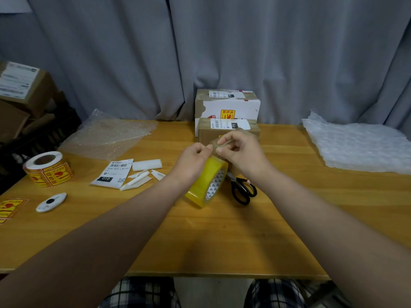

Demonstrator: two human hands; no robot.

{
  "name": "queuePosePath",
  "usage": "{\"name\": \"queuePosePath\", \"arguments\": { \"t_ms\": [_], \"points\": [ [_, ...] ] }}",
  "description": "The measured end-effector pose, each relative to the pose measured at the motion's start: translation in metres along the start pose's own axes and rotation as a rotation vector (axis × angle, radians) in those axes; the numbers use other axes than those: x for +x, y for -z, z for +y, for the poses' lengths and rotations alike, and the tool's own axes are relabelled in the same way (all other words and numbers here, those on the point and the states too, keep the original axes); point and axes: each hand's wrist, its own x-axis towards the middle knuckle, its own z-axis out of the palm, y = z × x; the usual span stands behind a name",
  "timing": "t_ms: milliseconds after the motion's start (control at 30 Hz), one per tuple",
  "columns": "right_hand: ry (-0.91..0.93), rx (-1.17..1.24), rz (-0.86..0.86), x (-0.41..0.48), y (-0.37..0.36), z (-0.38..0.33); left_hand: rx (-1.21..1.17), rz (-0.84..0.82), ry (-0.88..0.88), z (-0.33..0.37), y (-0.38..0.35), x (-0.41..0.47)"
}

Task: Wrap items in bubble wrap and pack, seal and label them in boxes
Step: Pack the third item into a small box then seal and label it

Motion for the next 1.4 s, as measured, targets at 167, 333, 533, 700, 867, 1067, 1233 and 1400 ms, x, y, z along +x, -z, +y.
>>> {"name": "queuePosePath", "arguments": {
  "t_ms": [167,333,533,700,867,1067,1233,1400],
  "points": [
    [-0.012,-0.030,0.026,-0.004,-0.007,-0.001,0.012,0.046,0.016,0.001,-0.004,0.001],
    [-0.030,-0.164,0.032,-0.004,-0.010,-0.008,0.087,0.082,-0.007,0.002,-0.005,0.001],
    [0.044,-0.456,0.072,0.003,-0.014,-0.004,0.247,0.103,-0.144,0.002,-0.004,0.000],
    [0.163,-0.542,0.078,-0.001,-0.004,0.000,0.322,0.058,-0.224,-0.008,0.000,0.000],
    [0.297,-0.577,0.046,-0.001,-0.003,-0.001,0.318,0.008,-0.325,-0.010,0.005,-0.005],
    [0.448,-0.615,-0.025,0.003,0.004,-0.001,0.347,-0.086,-0.433,-0.010,0.017,-0.007],
    [0.598,-0.768,-0.079,0.008,0.010,0.001,0.430,-0.078,-0.437,-0.009,0.019,-0.006],
    [0.691,-0.940,-0.073,0.004,0.015,0.000,0.426,-0.056,-0.386,-0.007,0.017,-0.004]
  ]
}}
